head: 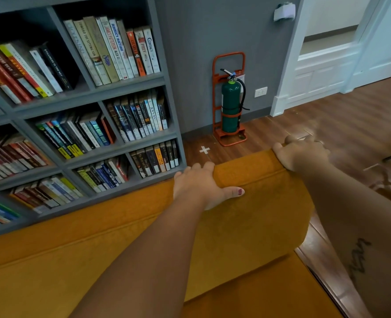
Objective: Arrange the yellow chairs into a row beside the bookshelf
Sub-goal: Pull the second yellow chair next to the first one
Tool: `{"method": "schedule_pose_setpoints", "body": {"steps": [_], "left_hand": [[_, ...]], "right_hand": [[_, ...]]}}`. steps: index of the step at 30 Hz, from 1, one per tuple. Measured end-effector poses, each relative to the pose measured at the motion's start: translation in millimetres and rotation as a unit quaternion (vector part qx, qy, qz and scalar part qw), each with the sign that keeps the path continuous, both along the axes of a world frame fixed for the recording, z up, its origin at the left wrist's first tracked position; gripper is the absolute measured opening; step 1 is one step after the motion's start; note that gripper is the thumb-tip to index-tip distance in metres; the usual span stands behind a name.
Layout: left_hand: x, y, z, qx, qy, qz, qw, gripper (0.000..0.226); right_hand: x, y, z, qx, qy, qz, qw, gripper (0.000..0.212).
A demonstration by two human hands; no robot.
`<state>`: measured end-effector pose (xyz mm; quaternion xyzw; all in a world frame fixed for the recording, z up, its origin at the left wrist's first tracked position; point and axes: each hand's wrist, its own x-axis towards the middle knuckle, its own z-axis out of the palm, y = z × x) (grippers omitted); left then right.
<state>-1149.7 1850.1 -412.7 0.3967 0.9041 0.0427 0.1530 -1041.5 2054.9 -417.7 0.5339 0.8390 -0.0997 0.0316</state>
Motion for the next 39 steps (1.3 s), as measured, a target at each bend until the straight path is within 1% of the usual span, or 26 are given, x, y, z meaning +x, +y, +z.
{"method": "schedule_pose_setpoints", "body": {"steps": [10,23,29,33,39], "left_hand": [[-1,-39,0,0.012,0.004,-0.033,0.999,0.100],[-16,-99,-5,0.021,0.015,-0.046,0.999,0.101],[-28,-124,-7,0.001,0.022,-0.049,0.999,0.099],[-39,-149,-4,-0.016,0.019,-0.028,0.999,0.100],[-59,-194,4,-0.039,0.011,0.006,0.999,0.104]], "right_hand": [[11,-30,-3,0.006,0.004,-0.013,1.000,0.064],[-1,-95,2,0.004,-0.008,-0.016,1.000,0.060],[-4,-110,-2,-0.005,-0.030,-0.016,0.999,0.059],[-13,-129,-3,-0.003,-0.044,0.022,0.999,0.057],[-52,-188,1,-0.003,-0.055,0.129,0.990,0.058]]}}
